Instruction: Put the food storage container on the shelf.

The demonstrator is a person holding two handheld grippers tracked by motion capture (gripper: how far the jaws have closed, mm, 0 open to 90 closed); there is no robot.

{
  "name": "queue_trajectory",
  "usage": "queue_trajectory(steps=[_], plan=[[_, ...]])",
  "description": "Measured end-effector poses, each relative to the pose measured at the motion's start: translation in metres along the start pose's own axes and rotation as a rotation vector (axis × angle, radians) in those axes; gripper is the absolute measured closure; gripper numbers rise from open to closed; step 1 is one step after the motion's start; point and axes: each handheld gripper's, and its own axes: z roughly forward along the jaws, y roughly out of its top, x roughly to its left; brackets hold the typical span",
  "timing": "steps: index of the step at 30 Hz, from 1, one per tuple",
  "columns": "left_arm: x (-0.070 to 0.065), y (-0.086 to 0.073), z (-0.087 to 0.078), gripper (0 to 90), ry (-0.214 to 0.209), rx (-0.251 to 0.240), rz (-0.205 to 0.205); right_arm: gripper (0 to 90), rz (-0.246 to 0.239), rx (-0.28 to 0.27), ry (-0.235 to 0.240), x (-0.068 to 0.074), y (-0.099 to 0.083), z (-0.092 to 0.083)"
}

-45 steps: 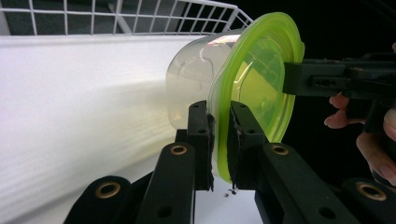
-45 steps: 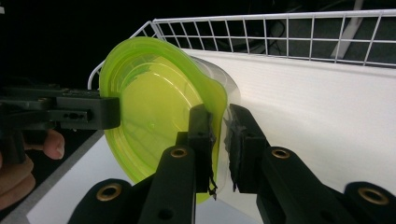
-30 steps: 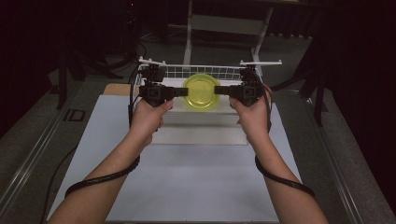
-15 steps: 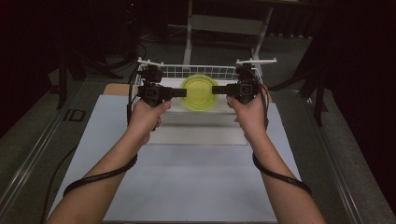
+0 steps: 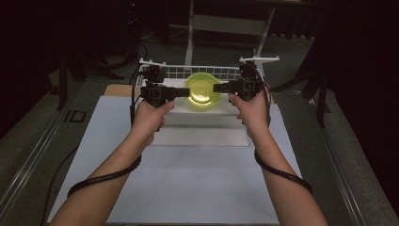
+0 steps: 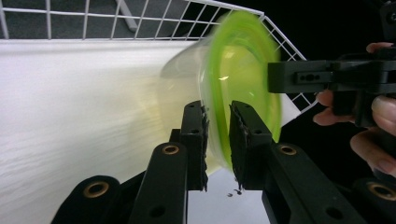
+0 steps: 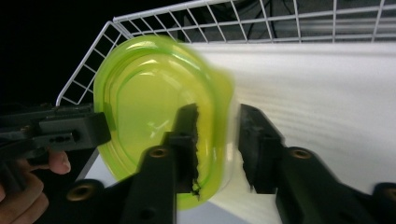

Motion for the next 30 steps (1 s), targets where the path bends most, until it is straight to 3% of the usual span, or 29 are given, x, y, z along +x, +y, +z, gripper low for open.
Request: queue_trajectory(steps=[4, 6, 18, 22, 25, 29, 30], plan=[[0.003, 0.002, 0.003, 74.5, 0.014, -0.009, -0.011, 68.9, 0.002, -0.010, -0.014, 0.000, 0.001, 0.002], [0.006, 0.003, 0.004, 74.4, 0.022, -0.012, -0.022, 69.0, 0.026, -0.010, 0.002, -0.001, 0.003, 0.002], [0.009, 0.012, 0.015, 54.3, 0.113, -0.021, 0.006, 64.0, 0.032, -0.010, -0.025, -0.002, 0.007, 0.008], [0.009, 0.012, 0.011, 52.1, 0.138, -0.039, 0.012, 57.1, 0.007, -0.032, -0.023, 0.000, 0.007, 0.005], [0.009, 0.010, 0.007, 44.8, 0.159, -0.051, 0.021, 52.7, -0.019, -0.053, -0.021, 0.002, 0.006, 0.000], [0.005, 0.006, -0.001, 34.9, 0.172, -0.101, 0.056, 54.1, -0.048, -0.078, -0.003, 0.005, 0.002, -0.006], [0.002, 0.004, -0.006, 34.9, 0.185, -0.125, 0.080, 58.1, -0.066, -0.081, -0.007, 0.006, 0.000, -0.008]])
